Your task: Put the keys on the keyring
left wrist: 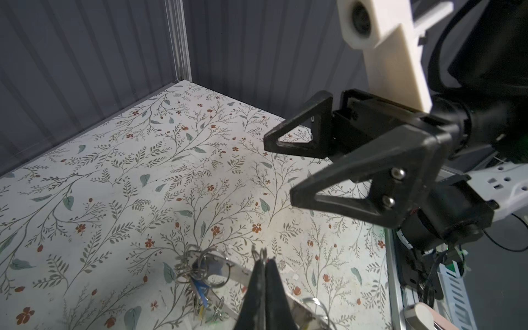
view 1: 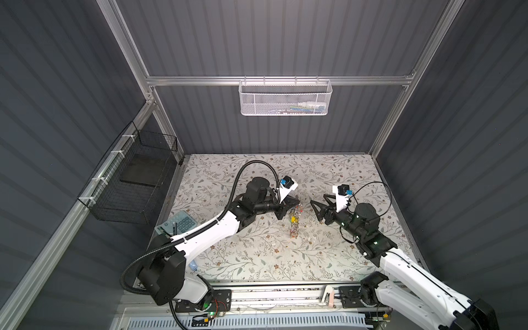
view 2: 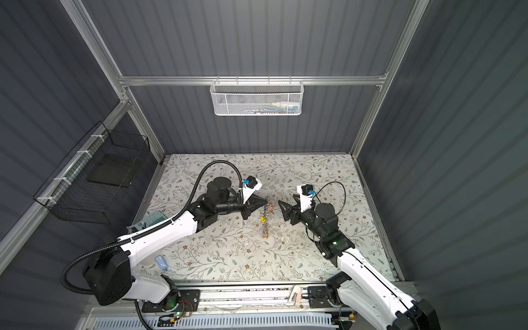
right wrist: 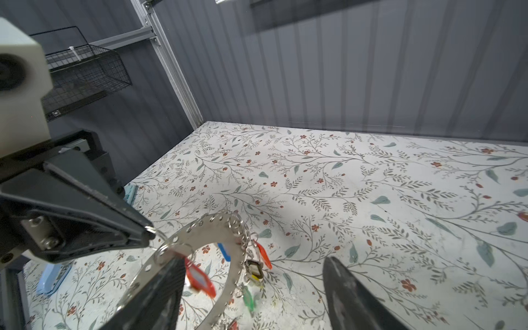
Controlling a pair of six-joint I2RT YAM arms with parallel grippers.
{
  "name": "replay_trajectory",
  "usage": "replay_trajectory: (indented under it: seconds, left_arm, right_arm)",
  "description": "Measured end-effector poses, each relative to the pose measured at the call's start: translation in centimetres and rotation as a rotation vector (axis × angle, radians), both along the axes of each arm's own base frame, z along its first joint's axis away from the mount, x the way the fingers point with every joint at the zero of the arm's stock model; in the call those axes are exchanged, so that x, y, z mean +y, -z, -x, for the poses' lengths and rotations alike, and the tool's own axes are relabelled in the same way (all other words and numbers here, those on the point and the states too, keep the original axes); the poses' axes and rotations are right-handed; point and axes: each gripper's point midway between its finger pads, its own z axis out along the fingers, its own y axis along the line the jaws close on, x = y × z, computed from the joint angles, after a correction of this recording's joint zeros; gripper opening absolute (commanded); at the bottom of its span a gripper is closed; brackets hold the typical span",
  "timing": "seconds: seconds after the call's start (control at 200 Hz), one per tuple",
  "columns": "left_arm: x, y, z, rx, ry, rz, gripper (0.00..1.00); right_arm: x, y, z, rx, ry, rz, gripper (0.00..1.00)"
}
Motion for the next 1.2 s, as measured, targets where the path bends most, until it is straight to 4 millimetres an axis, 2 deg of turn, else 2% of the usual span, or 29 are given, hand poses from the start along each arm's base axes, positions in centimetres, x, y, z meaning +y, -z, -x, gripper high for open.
replay_trajectory:
  seconds: [0.15,0.355,0.455,0.625,0.785,0.931,1.106,1.151,1.201]
  left_arm:
    - [-1.5,-0.3,-1.8,-0.006,-0.028,0.032,0.00]
    - [-1.1,1.1,-4.0,0.009,-0.120,0.027,0.00]
    - [0.5,2.9,-5.2,0.036,-0.181,0.013,0.00]
    - [4.9,8.6,-6.4,0.121,-0.320,-0.067,0.00]
    - [8.5,10.8,-6.8,0.149,-0.439,-0.100,0.01]
    - [10.0,11.4,-6.8,0.140,-0.513,-0.119,0.07]
    - [12.2,10.5,-7.4,0.097,-0.620,-0.113,0.13]
    - [13.0,9.9,-7.6,0.084,-0.655,-0.101,0.20]
    - [14.0,9.2,-7.8,0.072,-0.697,-0.079,0.35]
  right_arm:
    - [-0.6,0.1,-0.2,-0.004,0.032,0.002,0.81]
    - [-0.9,0.1,-0.3,-0.005,0.048,0.003,0.82]
    - [-0.9,-0.1,-0.3,-0.008,0.050,0.000,0.83]
    - [-1.0,0.0,-0.3,-0.007,0.050,0.000,0.83]
    - [-1.0,0.0,-0.3,-0.006,0.050,0.000,0.83]
    - [-1.0,0.1,-0.3,-0.006,0.050,0.000,0.83]
    - [-1.0,0.1,-0.3,-0.006,0.050,0.000,0.83]
    - [-1.0,0.1,-0.3,-0.007,0.050,-0.001,0.83]
    - [-1.0,0.1,-0.3,-0.007,0.050,-0.001,0.83]
